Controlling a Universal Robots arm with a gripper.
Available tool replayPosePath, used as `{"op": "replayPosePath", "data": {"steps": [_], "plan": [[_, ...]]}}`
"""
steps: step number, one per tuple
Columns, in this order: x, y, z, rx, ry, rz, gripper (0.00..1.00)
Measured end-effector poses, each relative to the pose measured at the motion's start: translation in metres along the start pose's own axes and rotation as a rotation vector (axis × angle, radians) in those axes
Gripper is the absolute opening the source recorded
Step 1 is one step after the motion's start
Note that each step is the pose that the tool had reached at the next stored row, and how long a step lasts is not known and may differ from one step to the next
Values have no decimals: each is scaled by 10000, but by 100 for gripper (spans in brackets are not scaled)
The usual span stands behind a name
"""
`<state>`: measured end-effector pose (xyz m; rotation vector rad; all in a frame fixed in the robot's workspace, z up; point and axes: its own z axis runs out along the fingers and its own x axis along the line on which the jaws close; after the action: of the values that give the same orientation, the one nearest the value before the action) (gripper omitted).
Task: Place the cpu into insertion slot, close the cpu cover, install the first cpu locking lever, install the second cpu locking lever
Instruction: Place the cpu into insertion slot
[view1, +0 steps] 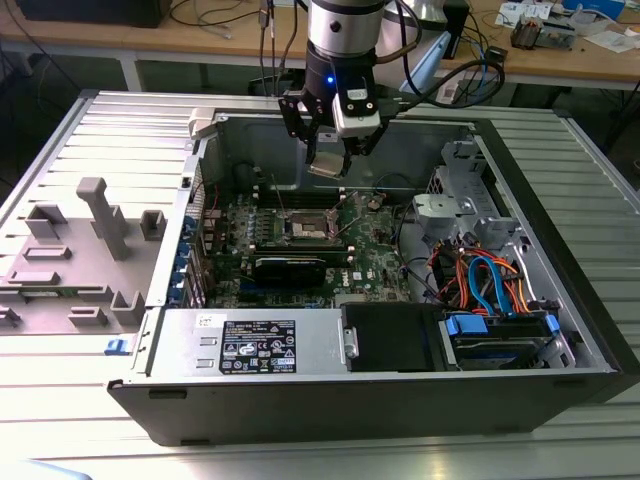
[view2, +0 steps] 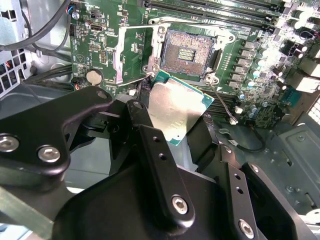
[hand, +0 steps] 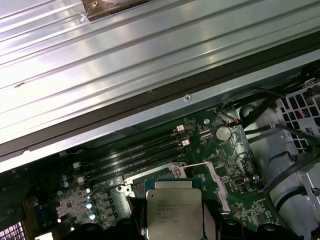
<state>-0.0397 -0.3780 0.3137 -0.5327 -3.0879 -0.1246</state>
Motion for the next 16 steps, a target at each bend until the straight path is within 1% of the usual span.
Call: {"op": "replayPosePath", "data": {"steps": [16], "plan": [[0,0,1,-2,-6,75,55]]}}
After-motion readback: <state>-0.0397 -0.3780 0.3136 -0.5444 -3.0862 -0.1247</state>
